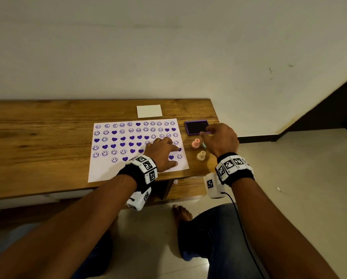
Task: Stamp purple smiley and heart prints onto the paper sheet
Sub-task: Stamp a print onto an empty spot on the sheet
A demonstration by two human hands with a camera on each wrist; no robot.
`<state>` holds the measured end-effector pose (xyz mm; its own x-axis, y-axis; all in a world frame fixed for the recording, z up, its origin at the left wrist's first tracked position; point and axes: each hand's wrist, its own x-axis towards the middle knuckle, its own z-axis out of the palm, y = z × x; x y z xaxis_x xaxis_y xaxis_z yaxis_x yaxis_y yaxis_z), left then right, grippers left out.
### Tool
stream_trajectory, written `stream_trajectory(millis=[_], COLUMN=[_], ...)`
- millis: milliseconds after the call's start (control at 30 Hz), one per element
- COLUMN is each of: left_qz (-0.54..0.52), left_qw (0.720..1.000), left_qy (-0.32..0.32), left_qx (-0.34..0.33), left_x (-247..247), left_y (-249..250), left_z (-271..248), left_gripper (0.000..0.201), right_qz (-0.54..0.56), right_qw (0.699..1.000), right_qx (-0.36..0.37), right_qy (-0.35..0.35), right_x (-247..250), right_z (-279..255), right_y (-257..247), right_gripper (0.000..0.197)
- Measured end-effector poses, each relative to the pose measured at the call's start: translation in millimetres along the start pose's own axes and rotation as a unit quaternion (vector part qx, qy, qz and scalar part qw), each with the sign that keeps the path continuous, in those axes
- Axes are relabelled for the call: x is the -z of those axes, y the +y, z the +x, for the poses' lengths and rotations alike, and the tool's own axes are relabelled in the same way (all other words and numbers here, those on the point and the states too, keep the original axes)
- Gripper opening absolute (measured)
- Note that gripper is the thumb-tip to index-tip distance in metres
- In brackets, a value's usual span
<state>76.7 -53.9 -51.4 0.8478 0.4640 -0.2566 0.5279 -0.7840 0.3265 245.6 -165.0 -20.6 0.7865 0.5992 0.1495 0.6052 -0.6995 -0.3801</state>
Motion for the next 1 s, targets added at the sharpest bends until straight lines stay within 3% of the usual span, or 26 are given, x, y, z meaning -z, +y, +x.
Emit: stream_trajectory(millis=[100,267,433,533,633,800,1000], left_qz=[-0.01,-0.065,-0.14,-0.221,-0.291,-0.362,-0.413], left_qw=[1.0,0.997,0.986,0.965,0.94,0.916,0.894], left_qy=[-0.002,0.041,0.083,0.128,0.166,0.158,0.164], left_qx=[0.005,-0.007,-0.044,-0.06,-0.059,-0.076,-0.049], left_x=[1.0,4.1,4.9,5.4,8.9,22.1,23.8], left_y=[0.8,3.3,6.1,11.1,18.6,37.7,47.1], left_z=[0.3,-1.5,-12.2,-20.4,-30.1,-44.9,-51.2], left_gripper=[0.054,0.046,0.041,0.037,0.039,0.057,0.043], right_qz=[0.013,-0.001,0.095,0.259,0.397,0.474,0.535], right_qw=[1.0,0.992,0.991,0.96,0.907,0.865,0.827], right_qx=[-0.024,-0.051,-0.077,-0.107,-0.124,-0.101,-0.117], right_qy=[0.001,-0.112,-0.051,-0.027,-0.073,-0.13,-0.129], right_x=[3.9,-4.5,7.0,16.9,24.3,23.4,19.5], right_z=[4.8,4.1,-0.5,-9.5,-29.7,-61.2,-71.8], right_y=[9.6,14.0,17.3,16.3,7.7,-3.2,-11.3], right_gripper=[0.032,0.03,0.026,0.019,0.011,0.012,0.009])
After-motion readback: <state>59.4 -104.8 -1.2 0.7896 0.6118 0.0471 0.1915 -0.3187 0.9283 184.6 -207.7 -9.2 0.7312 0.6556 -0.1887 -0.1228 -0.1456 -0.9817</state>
